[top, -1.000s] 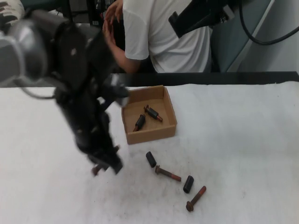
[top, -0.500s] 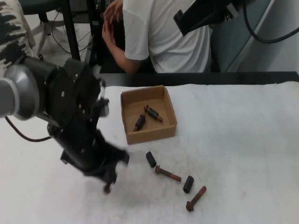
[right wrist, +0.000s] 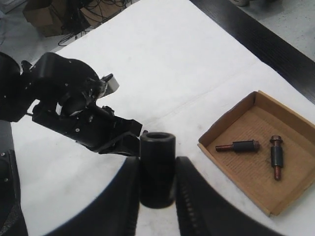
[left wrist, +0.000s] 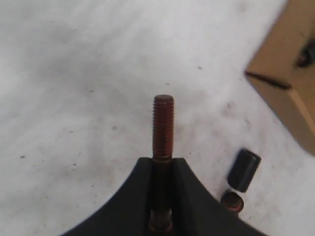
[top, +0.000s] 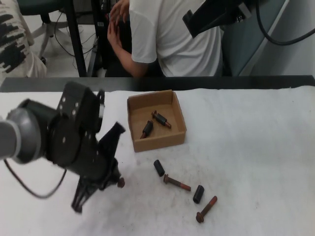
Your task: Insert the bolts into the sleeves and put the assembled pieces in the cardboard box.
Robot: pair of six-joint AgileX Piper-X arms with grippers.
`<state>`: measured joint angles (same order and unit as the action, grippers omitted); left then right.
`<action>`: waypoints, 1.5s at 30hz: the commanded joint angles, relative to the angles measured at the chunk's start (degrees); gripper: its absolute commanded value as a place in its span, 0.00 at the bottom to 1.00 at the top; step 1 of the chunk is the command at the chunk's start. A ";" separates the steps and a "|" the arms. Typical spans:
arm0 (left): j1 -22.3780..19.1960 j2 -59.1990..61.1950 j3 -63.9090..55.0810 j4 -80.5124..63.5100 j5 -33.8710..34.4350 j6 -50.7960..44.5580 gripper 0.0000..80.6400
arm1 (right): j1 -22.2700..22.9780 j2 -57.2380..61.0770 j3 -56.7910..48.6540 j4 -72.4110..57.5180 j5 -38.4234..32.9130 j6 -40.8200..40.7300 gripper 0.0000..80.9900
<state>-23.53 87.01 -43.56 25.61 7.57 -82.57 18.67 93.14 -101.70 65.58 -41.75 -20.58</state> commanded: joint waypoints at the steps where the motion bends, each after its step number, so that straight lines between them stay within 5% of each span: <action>1: -0.12 -0.55 0.23 -0.91 -2.11 -4.88 0.00 | 0.08 -1.46 -0.07 -0.16 -0.63 0.15 0.01; 14: -0.12 -0.55 0.27 -0.78 -3.63 1.56 0.02 | 0.08 -1.46 -0.07 -0.16 -0.63 0.15 0.01; 17: -0.12 -0.55 0.27 -1.06 -2.57 6.74 0.21 | 0.07 -1.46 -0.07 -0.16 -0.76 0.15 0.01; 22: -0.12 -0.55 0.27 -0.72 -1.45 6.39 0.69 | 0.07 -1.46 -0.07 -0.16 -3.80 0.27 0.01; 29: -0.12 -0.55 0.27 -1.21 -0.91 7.75 0.68 | 0.07 -1.46 -0.07 -0.16 -3.90 0.44 0.01; 31: 0.02 -0.55 0.06 -3.13 -0.21 15.16 0.68 | 0.07 -1.46 -0.07 -0.16 -3.90 0.44 0.01; 36: 0.03 -1.78 -1.87 -5.23 4.64 58.30 0.63 | 0.07 -1.46 -0.07 -0.16 -4.33 0.42 0.01; 45: 0.03 -4.31 -6.30 22.35 -1.34 125.82 0.60 | 0.07 -1.46 -0.07 -0.16 -5.86 0.42 0.01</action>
<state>-23.53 83.15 -48.99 40.72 9.37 28.24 18.67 93.14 -101.70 65.58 -46.47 -20.19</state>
